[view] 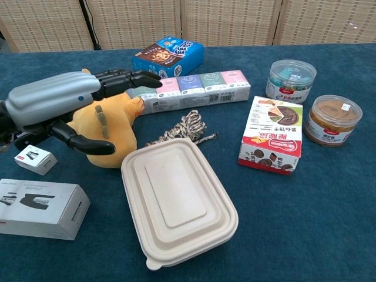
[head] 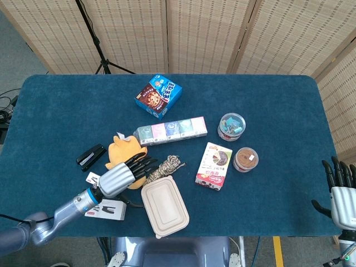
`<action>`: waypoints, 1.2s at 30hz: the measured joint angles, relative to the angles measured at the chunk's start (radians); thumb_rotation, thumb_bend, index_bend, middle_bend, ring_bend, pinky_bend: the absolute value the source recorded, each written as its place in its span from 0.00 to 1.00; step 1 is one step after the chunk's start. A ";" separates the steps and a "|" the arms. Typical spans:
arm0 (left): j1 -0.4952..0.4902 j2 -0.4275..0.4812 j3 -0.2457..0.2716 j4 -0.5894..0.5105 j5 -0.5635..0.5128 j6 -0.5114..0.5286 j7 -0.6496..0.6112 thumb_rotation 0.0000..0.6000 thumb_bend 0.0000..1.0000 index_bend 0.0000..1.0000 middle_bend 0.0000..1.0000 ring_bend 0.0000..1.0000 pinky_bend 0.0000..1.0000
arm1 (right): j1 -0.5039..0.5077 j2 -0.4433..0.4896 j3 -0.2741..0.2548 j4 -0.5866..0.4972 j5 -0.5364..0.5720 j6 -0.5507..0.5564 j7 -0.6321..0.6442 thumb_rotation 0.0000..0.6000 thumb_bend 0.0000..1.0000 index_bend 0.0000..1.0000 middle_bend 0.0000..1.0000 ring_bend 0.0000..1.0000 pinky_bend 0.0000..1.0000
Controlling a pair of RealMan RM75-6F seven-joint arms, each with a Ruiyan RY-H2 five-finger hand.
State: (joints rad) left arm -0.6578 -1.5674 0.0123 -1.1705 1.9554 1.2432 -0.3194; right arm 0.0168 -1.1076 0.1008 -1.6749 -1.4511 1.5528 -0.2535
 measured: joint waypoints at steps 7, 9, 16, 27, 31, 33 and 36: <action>-0.044 -0.125 0.020 0.178 -0.002 0.007 -0.042 0.09 0.00 0.00 0.00 0.00 0.00 | 0.003 0.002 0.004 0.002 0.012 -0.007 0.007 1.00 0.00 0.00 0.00 0.00 0.00; -0.053 -0.156 0.028 0.226 -0.005 0.012 -0.057 0.09 0.00 0.00 0.00 0.00 0.00 | 0.004 0.003 0.004 0.003 0.015 -0.010 0.011 1.00 0.00 0.00 0.00 0.00 0.00; -0.076 -0.233 0.043 0.368 -0.044 -0.003 -0.099 0.09 0.00 0.00 0.00 0.00 0.00 | 0.007 0.005 0.003 0.002 0.021 -0.020 0.018 1.00 0.00 0.00 0.00 0.00 0.00; -0.108 -0.307 0.043 0.575 -0.120 -0.032 -0.163 0.10 0.00 0.00 0.00 0.00 0.00 | 0.011 0.006 -0.002 0.000 0.022 -0.028 0.022 1.00 0.00 0.00 0.00 0.00 0.00; -0.122 -0.327 0.036 0.643 -0.155 -0.068 -0.193 0.10 0.00 0.00 0.00 0.00 0.00 | 0.012 0.008 -0.003 -0.004 0.023 -0.032 0.032 1.00 0.00 0.00 0.00 0.00 0.00; -0.129 -0.338 0.031 0.677 -0.173 -0.082 -0.212 0.10 0.00 0.00 0.00 0.00 0.00 | 0.012 0.011 -0.003 -0.005 0.025 -0.033 0.036 1.00 0.00 0.00 0.00 0.00 0.00; -0.138 -0.353 0.023 0.721 -0.196 -0.090 -0.235 0.09 0.00 0.00 0.00 0.00 0.00 | 0.012 0.012 -0.003 -0.005 0.025 -0.034 0.038 1.00 0.00 0.00 0.00 0.00 0.00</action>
State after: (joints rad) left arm -0.7959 -1.9207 0.0354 -0.4497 1.7599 1.1530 -0.5549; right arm 0.0286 -1.0956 0.0974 -1.6804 -1.4258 1.5192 -0.2153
